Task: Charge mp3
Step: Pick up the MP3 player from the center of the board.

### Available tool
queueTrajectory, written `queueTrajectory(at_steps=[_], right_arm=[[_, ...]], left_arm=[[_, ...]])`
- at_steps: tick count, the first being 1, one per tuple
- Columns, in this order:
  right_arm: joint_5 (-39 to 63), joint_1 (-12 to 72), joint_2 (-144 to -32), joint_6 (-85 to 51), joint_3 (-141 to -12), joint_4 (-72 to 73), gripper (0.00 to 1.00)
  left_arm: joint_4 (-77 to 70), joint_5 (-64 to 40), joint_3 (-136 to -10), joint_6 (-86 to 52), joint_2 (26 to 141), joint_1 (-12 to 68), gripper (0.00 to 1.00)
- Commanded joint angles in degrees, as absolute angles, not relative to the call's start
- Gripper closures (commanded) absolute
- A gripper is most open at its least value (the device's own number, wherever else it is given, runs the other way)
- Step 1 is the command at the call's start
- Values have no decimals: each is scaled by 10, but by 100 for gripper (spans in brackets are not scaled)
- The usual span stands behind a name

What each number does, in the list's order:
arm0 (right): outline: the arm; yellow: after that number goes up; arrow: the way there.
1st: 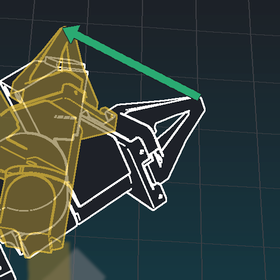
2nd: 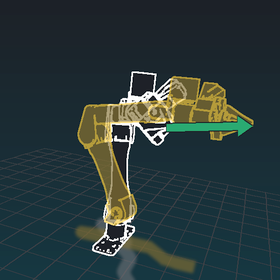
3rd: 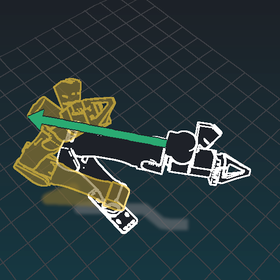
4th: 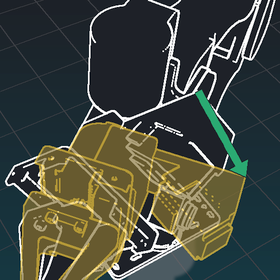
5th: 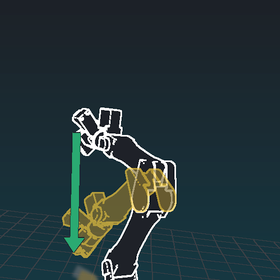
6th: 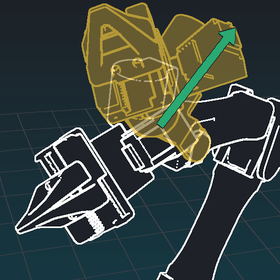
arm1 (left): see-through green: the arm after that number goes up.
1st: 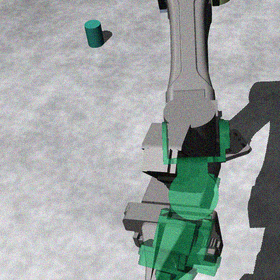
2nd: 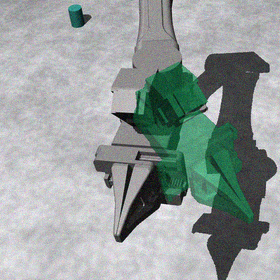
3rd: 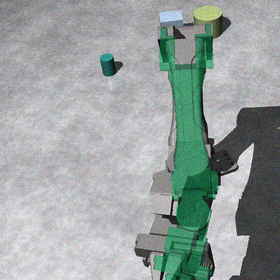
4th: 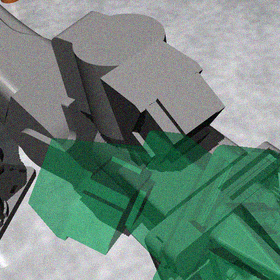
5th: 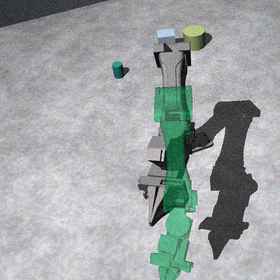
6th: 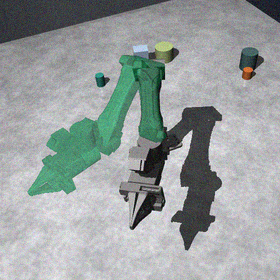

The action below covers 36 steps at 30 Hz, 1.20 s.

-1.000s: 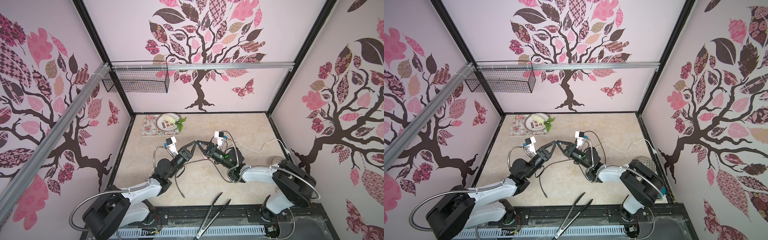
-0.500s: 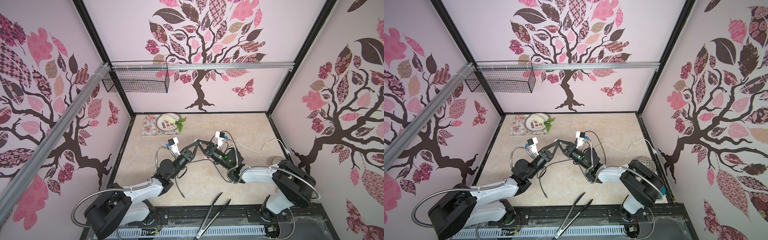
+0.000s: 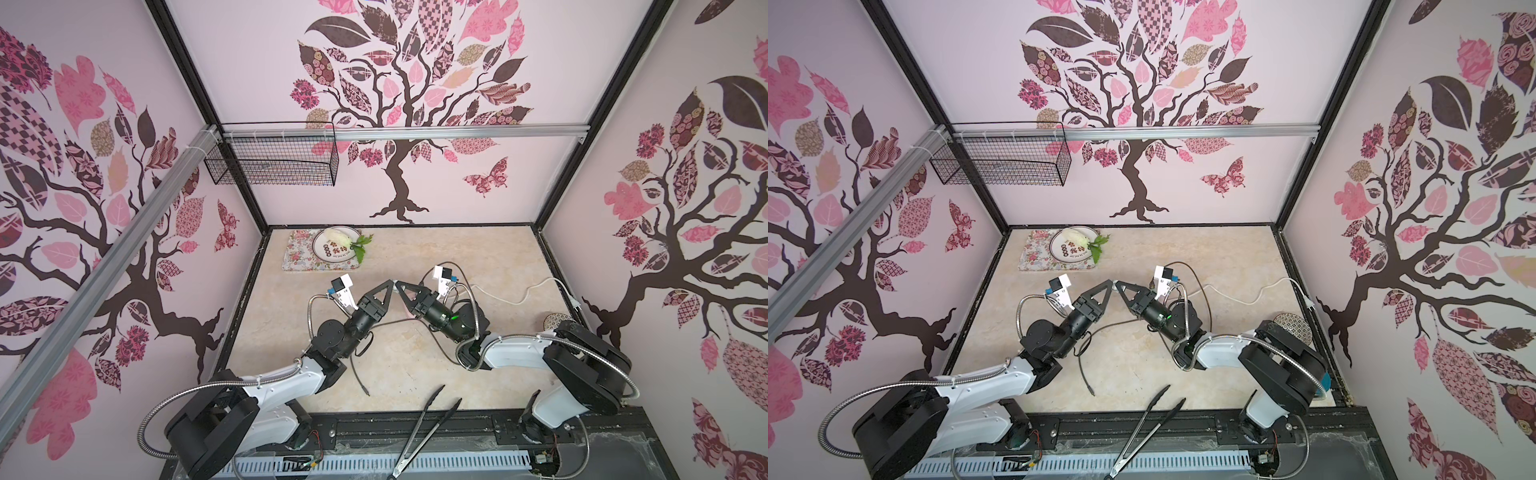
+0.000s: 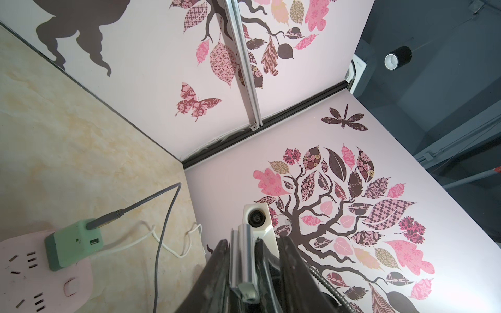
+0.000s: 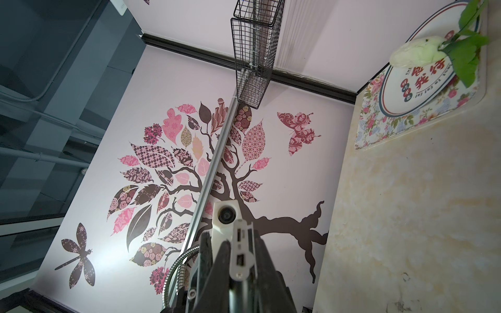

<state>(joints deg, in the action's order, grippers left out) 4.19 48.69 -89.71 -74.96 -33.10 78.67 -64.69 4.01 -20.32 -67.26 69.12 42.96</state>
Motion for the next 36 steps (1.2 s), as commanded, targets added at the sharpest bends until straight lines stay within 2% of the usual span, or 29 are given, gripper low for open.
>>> queueTrajectory(at_steps=[1, 14, 21, 34, 36], right_arm=[[26, 491, -897, -770, -334, 813, 100], [43, 492, -906, -769, -347, 816, 100], [46, 494, -920, -776, -351, 824, 100], [30, 495, -919, -773, -348, 831, 100], [37, 494, -923, -777, -351, 833, 100]], left_arm=[[-671, 30, -221, -672, 705, 431, 66], [-671, 41, -221, -676, 713, 433, 68], [-671, 27, -236, -681, 725, 433, 71], [-671, 38, -234, -688, 717, 440, 84], [-671, 37, -235, -688, 715, 440, 83]])
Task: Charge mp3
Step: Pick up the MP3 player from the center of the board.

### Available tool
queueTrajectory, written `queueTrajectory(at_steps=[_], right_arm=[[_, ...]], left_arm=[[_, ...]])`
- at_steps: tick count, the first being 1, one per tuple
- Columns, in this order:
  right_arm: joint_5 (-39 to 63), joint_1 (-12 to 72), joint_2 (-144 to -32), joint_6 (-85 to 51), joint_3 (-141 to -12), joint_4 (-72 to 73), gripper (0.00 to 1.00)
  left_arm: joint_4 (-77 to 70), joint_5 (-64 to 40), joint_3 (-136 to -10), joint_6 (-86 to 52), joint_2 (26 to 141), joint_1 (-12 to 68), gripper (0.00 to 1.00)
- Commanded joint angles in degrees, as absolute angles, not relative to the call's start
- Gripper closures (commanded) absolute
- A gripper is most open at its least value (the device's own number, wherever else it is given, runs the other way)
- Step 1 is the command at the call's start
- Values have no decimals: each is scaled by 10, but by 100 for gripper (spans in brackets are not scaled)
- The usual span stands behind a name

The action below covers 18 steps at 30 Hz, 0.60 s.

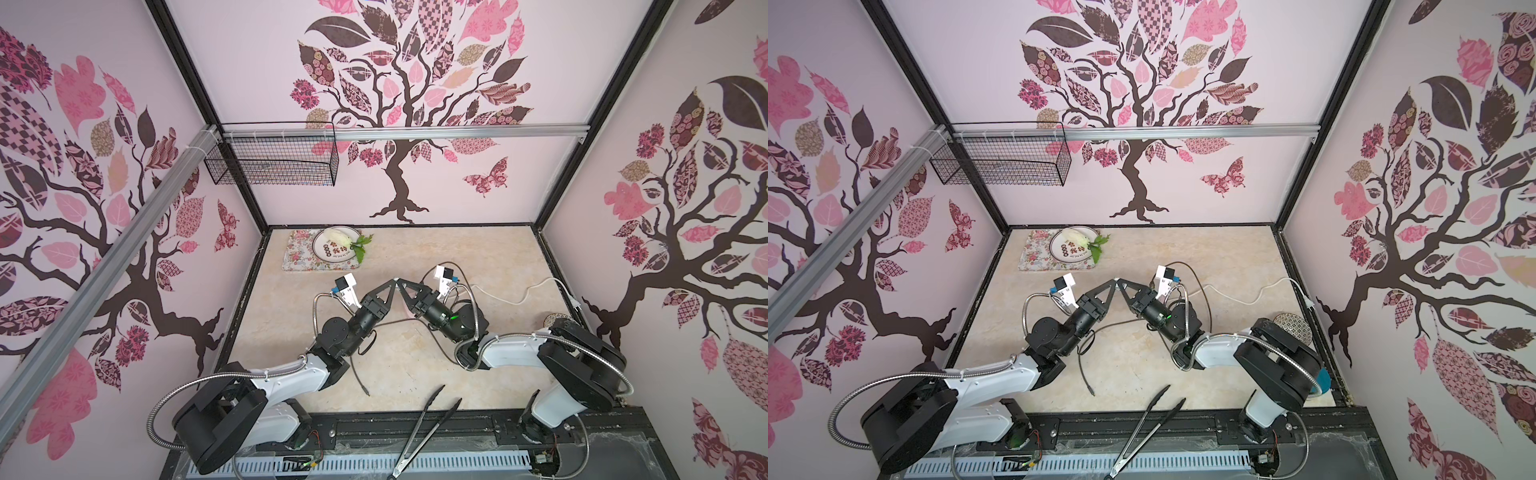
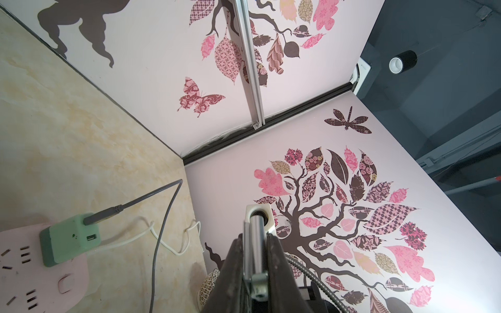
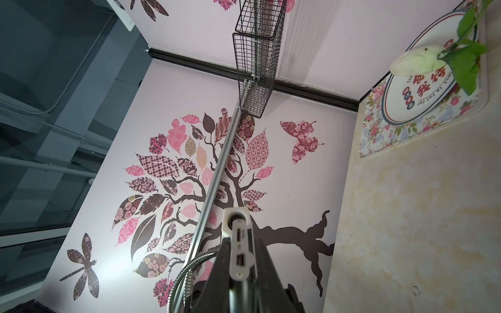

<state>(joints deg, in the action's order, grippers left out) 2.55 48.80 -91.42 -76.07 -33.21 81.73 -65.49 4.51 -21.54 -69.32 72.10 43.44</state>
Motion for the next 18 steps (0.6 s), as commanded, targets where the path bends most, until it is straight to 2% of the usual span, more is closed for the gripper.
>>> queueTrajectory(at_steps=[1, 6, 10, 11, 14, 15, 18], right_arm=[[38, 494, -926, -779, -351, 837, 100], [29, 496, -932, -780, -354, 838, 100], [43, 495, -940, -784, -361, 849, 99], [48, 495, -942, -784, -359, 854, 88], [52, 496, -928, -780, -350, 849, 82], [53, 495, -920, -773, -346, 837, 77], [52, 494, -895, -751, -329, 817, 51]], left_arm=[[-671, 35, -236, -689, 715, 440, 82], [-671, 21, -248, -697, 731, 444, 83], [-670, 27, -249, -695, 734, 446, 88], [-670, 35, -246, -696, 732, 446, 89], [-668, 40, -228, -707, 715, 439, 91], [-668, 37, -220, -713, 707, 434, 91], [-646, 26, -196, -729, 669, 421, 91]])
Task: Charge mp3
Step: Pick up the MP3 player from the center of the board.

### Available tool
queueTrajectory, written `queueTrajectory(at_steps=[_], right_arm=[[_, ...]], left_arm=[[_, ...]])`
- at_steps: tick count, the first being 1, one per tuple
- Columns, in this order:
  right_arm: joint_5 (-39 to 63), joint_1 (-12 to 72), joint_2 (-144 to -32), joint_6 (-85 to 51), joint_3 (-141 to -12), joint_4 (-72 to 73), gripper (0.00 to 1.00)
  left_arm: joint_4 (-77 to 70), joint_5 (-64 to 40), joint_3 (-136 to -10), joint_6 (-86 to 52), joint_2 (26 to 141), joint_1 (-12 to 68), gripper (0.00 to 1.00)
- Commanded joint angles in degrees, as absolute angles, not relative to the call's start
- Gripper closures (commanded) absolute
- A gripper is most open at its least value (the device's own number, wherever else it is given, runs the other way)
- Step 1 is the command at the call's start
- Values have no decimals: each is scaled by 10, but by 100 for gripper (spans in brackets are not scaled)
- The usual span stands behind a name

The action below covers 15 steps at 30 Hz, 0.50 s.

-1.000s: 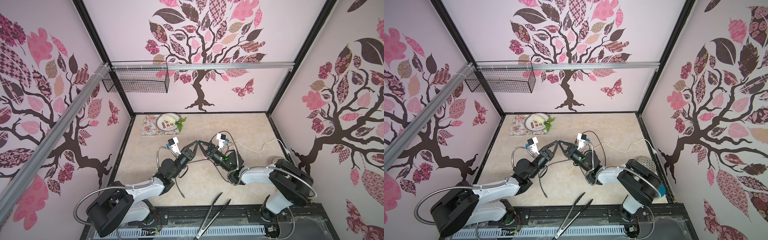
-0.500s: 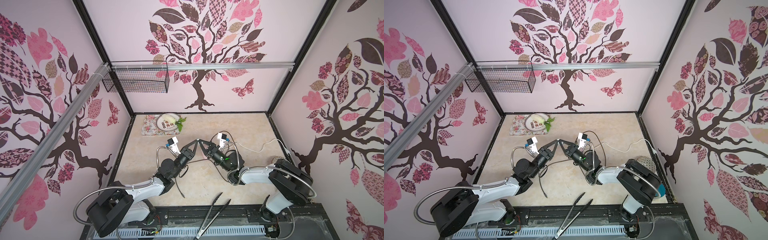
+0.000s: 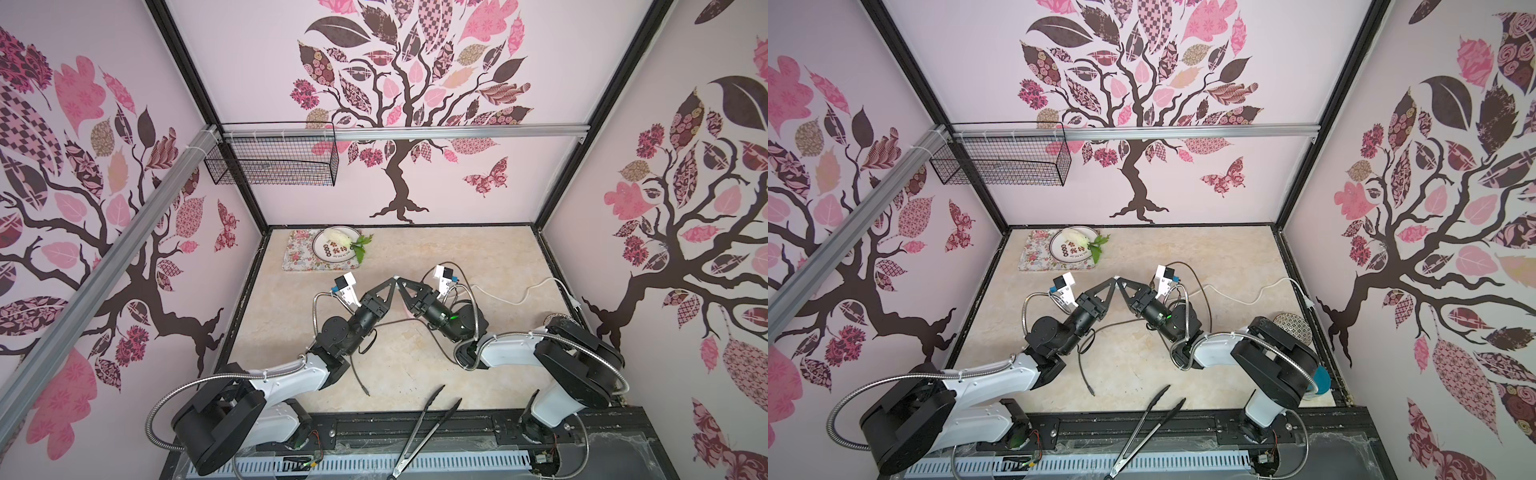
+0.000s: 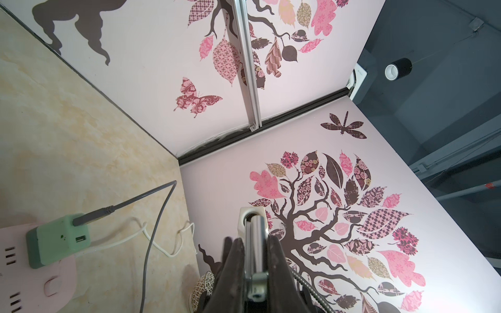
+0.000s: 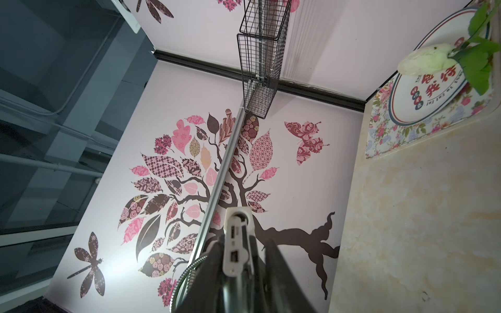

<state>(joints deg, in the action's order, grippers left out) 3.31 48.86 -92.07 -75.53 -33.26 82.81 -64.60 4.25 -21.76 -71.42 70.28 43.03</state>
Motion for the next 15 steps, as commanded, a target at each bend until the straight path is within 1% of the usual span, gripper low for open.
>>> queueTrajectory(at_steps=[1, 3, 5, 7, 9, 11, 13, 15], right_arm=[[56, 490, -884, -745, -321, 814, 49], [79, 473, -867, -743, -315, 794, 44], [116, 450, -852, -744, -309, 782, 44], [169, 421, -833, -744, -309, 755, 45], [249, 394, -817, -723, -330, 704, 45], [346, 379, -813, -679, -378, 616, 46], [457, 379, -818, -597, -452, 464, 47], [527, 379, -828, -543, -489, 376, 46]], left_arm=[[-616, 15, -192, -734, 652, 414, 91], [-551, 1, -188, -733, 614, 406, 91], [-474, -17, -193, -730, 575, 396, 91], [-377, -58, -207, -731, 534, 379, 91], [-260, -96, -233, -710, 497, 368, 91], [-112, -120, -278, -665, 467, 367, 90], [18, -152, -332, -607, 456, 364, 90], [52, -197, -363, -571, 458, 361, 90]])
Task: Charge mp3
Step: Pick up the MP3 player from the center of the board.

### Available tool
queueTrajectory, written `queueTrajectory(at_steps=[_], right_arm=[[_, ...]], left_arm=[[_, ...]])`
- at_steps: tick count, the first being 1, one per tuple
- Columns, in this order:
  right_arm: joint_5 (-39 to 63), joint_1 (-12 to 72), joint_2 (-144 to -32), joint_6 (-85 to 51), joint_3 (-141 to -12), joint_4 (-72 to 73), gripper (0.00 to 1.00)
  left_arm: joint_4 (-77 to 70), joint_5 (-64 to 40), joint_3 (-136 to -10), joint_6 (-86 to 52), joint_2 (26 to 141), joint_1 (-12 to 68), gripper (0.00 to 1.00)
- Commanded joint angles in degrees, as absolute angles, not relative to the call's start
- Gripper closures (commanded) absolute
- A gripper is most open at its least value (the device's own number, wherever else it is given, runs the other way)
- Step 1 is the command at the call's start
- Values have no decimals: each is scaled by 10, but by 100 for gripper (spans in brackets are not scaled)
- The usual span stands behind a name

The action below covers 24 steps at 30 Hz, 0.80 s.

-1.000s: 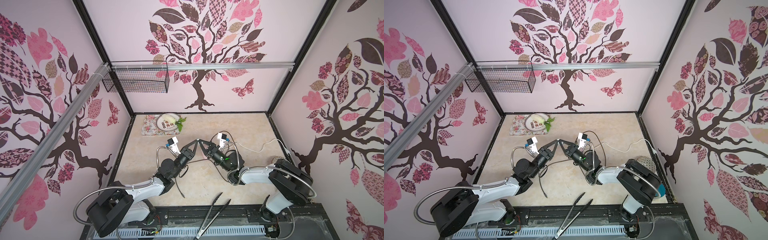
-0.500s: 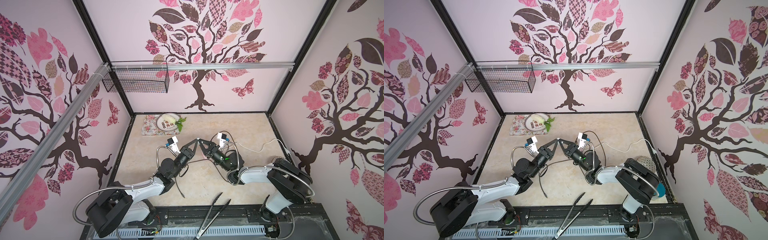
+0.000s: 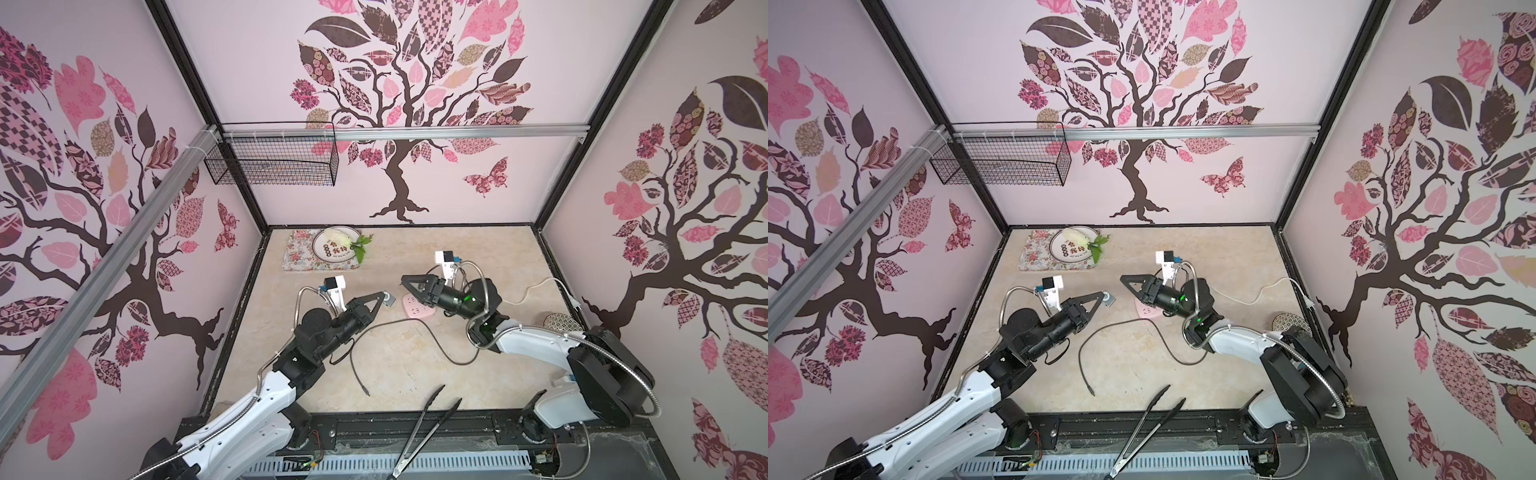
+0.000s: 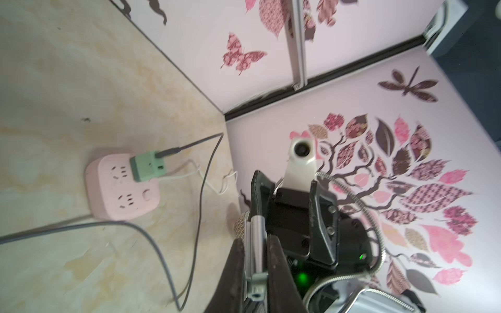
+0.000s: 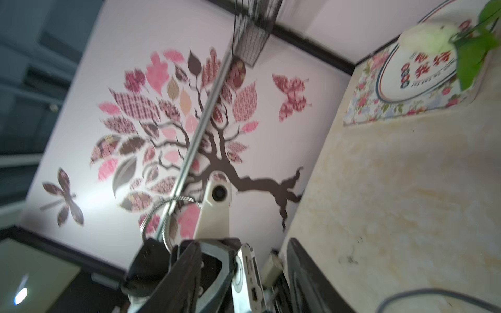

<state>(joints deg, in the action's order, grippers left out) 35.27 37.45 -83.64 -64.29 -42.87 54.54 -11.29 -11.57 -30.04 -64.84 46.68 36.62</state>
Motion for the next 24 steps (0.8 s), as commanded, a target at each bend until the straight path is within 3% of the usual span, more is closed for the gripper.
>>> queueTrajectory(at_steps=[1, 5, 10, 15, 24], right_arm=[[556, 378, -834, -527, -497, 354, 46], [647, 378, -844, -507, -490, 352, 47], [677, 377, -826, -501, -463, 370, 47], [696, 378, -822, -497, -454, 389, 62], [701, 377, -862, -522, -471, 422, 59]], left_arm=[[66, -225, -378, -556, 462, 359, 89], [163, -284, -442, -481, 489, 356, 90], [205, -365, -461, -450, 489, 298, 90], [188, -445, -454, -448, 483, 242, 91], [134, -504, -436, -458, 490, 242, 91]])
